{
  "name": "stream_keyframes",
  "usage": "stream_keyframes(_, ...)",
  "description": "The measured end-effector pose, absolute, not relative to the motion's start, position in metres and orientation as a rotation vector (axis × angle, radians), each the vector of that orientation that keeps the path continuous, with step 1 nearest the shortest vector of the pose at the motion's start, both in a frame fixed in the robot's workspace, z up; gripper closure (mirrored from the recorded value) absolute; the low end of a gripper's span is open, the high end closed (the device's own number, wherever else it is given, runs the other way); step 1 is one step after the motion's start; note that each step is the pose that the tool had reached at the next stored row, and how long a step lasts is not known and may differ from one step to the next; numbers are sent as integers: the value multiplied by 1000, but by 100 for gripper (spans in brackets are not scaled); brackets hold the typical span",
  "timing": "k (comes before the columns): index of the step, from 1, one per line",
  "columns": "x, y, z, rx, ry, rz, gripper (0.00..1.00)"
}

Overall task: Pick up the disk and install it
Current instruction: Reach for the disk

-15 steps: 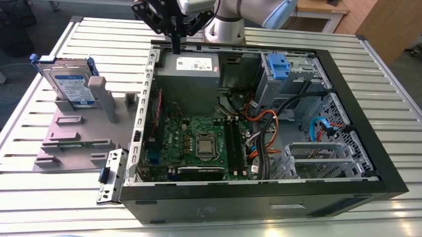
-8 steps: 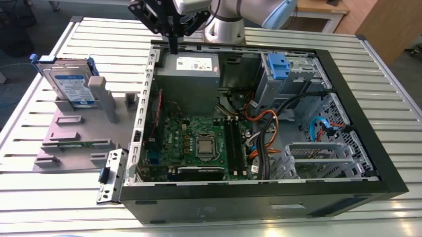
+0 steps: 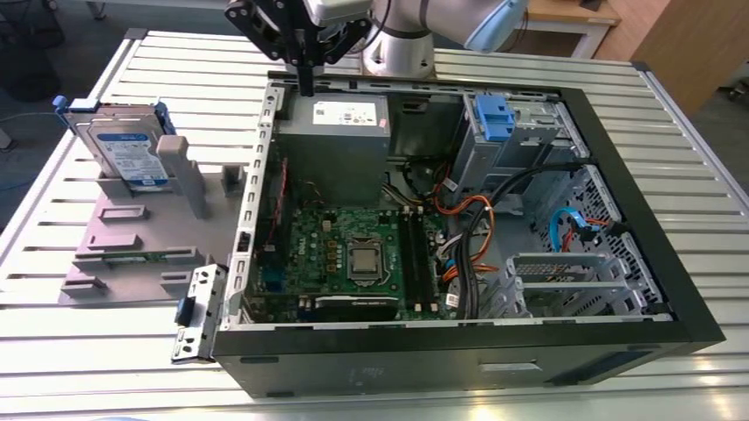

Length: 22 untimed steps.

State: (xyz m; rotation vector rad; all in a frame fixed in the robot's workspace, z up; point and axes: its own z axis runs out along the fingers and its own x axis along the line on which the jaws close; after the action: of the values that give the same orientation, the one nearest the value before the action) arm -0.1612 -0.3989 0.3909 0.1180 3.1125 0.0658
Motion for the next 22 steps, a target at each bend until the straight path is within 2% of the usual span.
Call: stream_keyframes(22,-174,-399,391,118,3112,66,89)
